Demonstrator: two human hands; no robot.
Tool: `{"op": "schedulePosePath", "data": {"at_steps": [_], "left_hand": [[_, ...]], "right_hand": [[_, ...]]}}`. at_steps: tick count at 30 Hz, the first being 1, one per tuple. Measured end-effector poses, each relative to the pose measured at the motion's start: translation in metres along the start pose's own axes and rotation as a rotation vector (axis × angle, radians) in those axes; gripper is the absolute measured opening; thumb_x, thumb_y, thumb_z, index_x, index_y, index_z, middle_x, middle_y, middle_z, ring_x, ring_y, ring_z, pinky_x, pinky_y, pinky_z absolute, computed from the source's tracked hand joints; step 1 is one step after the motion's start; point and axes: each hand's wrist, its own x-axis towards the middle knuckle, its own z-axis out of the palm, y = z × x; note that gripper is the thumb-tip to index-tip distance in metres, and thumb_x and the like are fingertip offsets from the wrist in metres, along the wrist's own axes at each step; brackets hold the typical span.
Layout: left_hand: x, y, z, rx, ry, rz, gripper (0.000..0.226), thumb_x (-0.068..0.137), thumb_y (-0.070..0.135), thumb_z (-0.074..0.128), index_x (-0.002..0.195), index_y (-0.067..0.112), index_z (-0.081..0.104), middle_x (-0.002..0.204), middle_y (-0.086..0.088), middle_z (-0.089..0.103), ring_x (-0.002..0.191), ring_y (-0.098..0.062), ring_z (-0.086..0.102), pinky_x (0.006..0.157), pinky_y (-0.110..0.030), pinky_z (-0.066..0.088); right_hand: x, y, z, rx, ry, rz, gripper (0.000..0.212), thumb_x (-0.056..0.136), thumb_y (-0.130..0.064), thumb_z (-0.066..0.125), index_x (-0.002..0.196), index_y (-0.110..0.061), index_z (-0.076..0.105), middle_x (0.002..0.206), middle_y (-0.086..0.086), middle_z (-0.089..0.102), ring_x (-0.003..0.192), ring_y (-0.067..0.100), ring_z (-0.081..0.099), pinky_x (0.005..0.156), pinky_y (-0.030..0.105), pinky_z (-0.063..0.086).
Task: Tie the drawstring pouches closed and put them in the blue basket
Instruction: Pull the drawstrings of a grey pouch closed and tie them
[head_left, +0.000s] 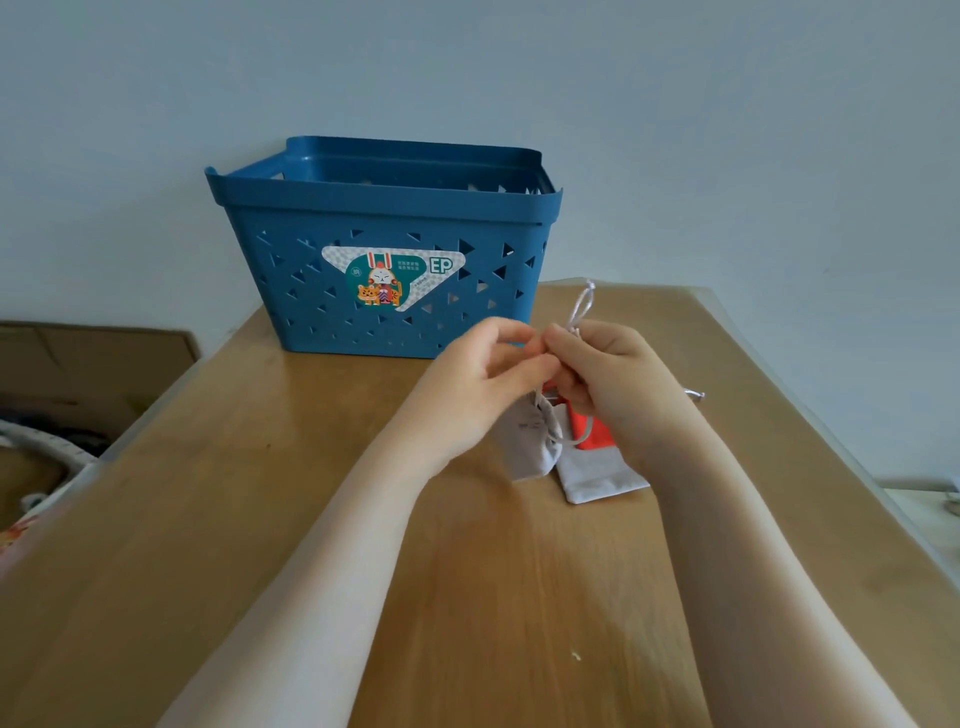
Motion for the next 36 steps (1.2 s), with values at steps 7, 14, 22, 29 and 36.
{"op": "schedulePosePath", "data": {"at_steps": [7, 14, 22, 29, 36], "left_hand": [[-0.002, -0.002, -0.001, 0.052, -0.077, 0.003, 0.016, 0.092, 0.020, 0.057, 0.082, 0.024, 0.069, 0.073, 0.001, 0.068, 0.075, -0.018, 0.061, 0.080, -0.041, 0.048], [0.002, 0.003, -0.003, -0.693, 0.008, -0.313, 0.027, 0.095, 0.018, 0.041, 0.071, 0.015, 0.053, 0.055, 0.005, 0.051, 0.060, -0.011, 0.059, 0.060, -0.024, 0.035], [0.001, 0.004, 0.002, -0.234, 0.021, -0.263, 0.033, 0.097, 0.022, 0.043, 0.064, 0.015, 0.040, 0.051, 0.005, 0.025, 0.042, -0.009, 0.024, 0.042, -0.020, 0.018], [-0.003, -0.002, 0.014, 0.106, -0.085, -0.094, 0.037, 0.087, 0.020, 0.039, 0.052, 0.021, 0.029, 0.052, 0.004, 0.027, 0.049, -0.013, 0.024, 0.053, -0.030, 0.019], [-0.007, -0.003, 0.014, 0.227, -0.107, 0.121, 0.036, 0.087, 0.031, 0.039, 0.053, 0.018, 0.035, 0.043, 0.011, 0.035, 0.043, -0.005, 0.032, 0.047, -0.022, 0.024]], "right_hand": [[-0.005, -0.004, -0.003, -0.033, -0.062, -0.017, 0.034, 0.100, -0.022, 0.042, 0.079, -0.007, 0.065, 0.038, -0.009, 0.045, 0.043, 0.009, 0.043, 0.045, 0.015, 0.033], [0.004, 0.011, -0.007, -0.019, -0.005, 0.107, 0.039, 0.100, -0.032, 0.040, 0.076, -0.014, 0.065, 0.052, -0.002, 0.036, 0.043, 0.011, 0.027, 0.045, 0.024, 0.023], [0.003, 0.002, -0.015, 0.081, 0.064, 0.017, 0.046, 0.099, -0.033, 0.041, 0.062, -0.015, 0.064, 0.057, 0.002, 0.052, 0.056, 0.017, 0.046, 0.060, 0.027, 0.041], [-0.005, -0.008, -0.011, 0.164, 0.077, -0.130, 0.039, 0.098, -0.026, 0.045, 0.068, -0.015, 0.067, 0.048, -0.003, 0.031, 0.050, 0.012, 0.026, 0.048, 0.018, 0.026], [-0.004, -0.001, -0.002, 0.135, -0.062, -0.085, 0.022, 0.093, -0.013, 0.053, 0.079, -0.013, 0.070, 0.062, -0.001, 0.059, 0.059, 0.014, 0.048, 0.058, 0.025, 0.042]]}}
